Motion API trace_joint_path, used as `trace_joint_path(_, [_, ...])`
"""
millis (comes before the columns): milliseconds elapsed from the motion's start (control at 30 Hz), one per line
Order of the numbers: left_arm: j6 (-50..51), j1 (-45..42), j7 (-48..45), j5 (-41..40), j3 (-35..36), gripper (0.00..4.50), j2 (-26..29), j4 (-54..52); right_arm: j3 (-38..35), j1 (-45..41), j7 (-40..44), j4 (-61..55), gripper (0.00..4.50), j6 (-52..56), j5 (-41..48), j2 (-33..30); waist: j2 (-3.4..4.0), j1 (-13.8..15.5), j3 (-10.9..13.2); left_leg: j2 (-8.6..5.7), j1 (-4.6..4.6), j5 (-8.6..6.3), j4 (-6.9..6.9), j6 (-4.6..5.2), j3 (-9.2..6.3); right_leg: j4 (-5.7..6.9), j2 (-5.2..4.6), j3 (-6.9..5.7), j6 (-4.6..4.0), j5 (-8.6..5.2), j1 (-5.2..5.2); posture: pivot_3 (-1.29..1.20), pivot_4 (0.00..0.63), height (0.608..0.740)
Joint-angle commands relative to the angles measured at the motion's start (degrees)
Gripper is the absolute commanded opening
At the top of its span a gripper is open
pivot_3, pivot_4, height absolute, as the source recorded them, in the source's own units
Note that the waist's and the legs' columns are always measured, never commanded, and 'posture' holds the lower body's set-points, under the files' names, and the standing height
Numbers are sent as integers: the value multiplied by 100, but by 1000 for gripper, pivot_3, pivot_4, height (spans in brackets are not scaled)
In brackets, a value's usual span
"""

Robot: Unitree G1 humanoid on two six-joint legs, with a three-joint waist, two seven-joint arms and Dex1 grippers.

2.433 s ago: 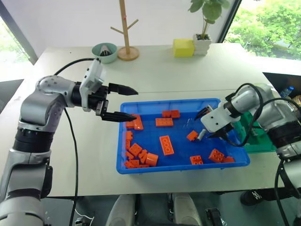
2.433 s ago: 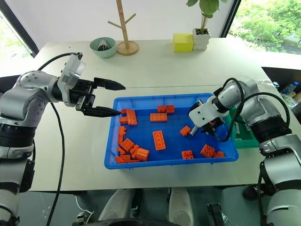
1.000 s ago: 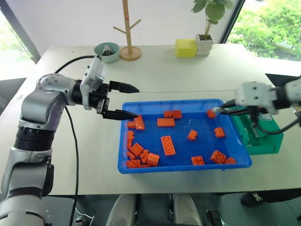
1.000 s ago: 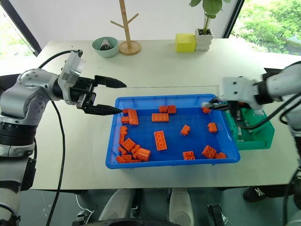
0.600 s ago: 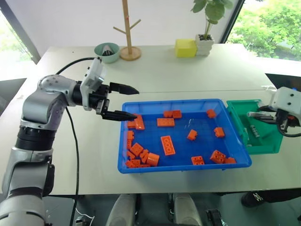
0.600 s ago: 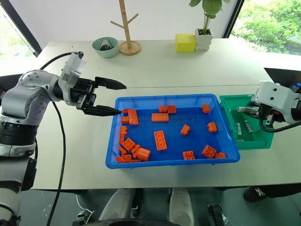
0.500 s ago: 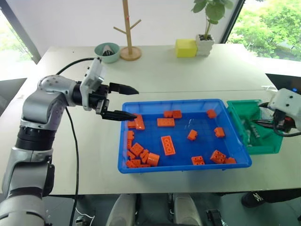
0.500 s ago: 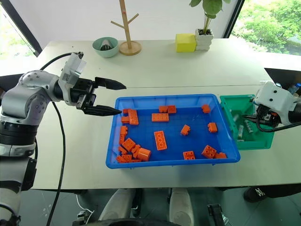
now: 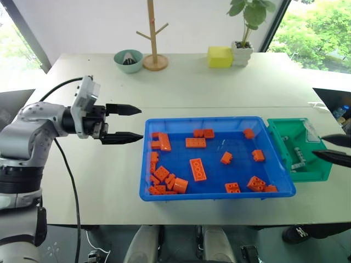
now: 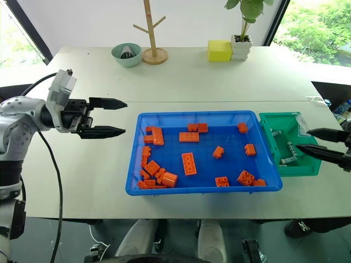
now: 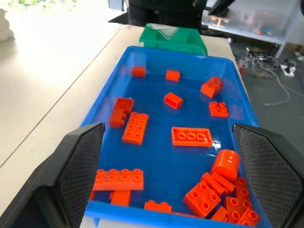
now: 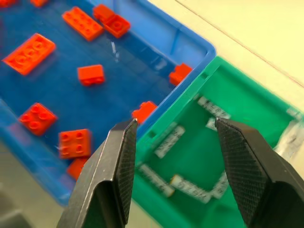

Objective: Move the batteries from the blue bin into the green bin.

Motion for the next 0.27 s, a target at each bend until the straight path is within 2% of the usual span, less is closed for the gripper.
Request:
trace_joint_path(33, [78,130,105,-199,312,4500,149,-232,-371,258,106,-45,2643,-73,215,128,0,-2,0,0,0,0,0,0,0,-1,0,0,0,0,0,0,150,702])
trace_joint_path(267, [93,310,221,-211,485,4500,304,-125,-417,559,-26,-289,2643,-3,610,438,0,-4,0,4,3,0,-2,0,1,-2,0,1,-1,0,1,0,150,702])
